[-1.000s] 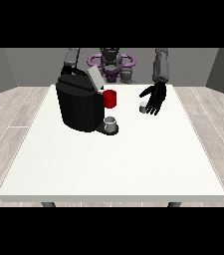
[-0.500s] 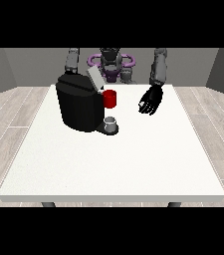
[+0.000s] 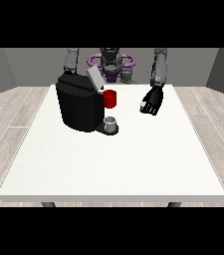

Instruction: Insert the coffee pod into the coffee machine and close the lid

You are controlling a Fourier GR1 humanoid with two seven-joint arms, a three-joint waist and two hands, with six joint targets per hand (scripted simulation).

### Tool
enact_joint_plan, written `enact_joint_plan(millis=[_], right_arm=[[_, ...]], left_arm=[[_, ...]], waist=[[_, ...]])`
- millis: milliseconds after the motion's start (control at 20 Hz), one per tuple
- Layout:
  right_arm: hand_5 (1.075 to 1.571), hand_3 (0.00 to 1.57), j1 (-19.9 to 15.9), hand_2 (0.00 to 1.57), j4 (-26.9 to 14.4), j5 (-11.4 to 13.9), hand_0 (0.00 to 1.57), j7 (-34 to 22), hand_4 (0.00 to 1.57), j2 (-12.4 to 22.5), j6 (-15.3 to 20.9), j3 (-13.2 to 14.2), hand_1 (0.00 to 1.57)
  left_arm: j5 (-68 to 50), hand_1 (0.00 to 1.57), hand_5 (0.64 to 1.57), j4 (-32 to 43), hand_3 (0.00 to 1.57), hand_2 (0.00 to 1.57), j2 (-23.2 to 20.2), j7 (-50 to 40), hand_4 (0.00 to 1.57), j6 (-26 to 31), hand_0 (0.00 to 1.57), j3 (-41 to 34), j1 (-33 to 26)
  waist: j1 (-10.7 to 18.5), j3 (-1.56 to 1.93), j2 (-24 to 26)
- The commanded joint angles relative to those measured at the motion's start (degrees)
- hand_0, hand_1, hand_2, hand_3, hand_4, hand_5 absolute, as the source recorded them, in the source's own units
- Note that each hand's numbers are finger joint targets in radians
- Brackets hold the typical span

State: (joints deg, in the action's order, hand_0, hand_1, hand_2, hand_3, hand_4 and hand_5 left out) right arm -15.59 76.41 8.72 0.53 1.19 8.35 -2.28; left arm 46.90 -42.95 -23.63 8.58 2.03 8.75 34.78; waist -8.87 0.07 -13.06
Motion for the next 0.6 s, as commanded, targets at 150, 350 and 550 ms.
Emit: enact_joint_plan(millis=[150, 350, 550], right_arm=[[1.571, 0.00, 4.33, 0.00, -1.35, -1.55, 0.00, 3.01, 0.00, -1.12, 4.09, -4.11, 0.00], [1.571, 0.00, 2.21, 0.00, -6.89, 1.64, 0.00, 2.48, 0.00, 0.78, 3.50, 1.24, 0.00], [1.571, 0.00, 0.50, 0.00, -7.77, 2.73, 0.00, -0.56, 0.00, -0.14, 5.94, 1.60, 0.00]], left_arm=[[2.76, 1.04, 1.571, 5.05, 1.01, 1.12, 2.31, 2.11, 0.40, -1.86, 1.04, -1.04, 1.97], [1.69, 1.28, 1.571, 2.65, 1.24, 1.31, 2.54, 5.24, 0.50, 1.70, 1.28, -1.42, 2.79], [-2.88, 1.45, 1.571, 1.31, 1.36, 1.44, 4.47, 6.98, 0.52, 5.94, 1.45, -4.13, 5.22]], waist=[[-0.31, -0.08, 0.98], [2.53, -0.07, 2.88], [4.13, -0.07, 4.68]])
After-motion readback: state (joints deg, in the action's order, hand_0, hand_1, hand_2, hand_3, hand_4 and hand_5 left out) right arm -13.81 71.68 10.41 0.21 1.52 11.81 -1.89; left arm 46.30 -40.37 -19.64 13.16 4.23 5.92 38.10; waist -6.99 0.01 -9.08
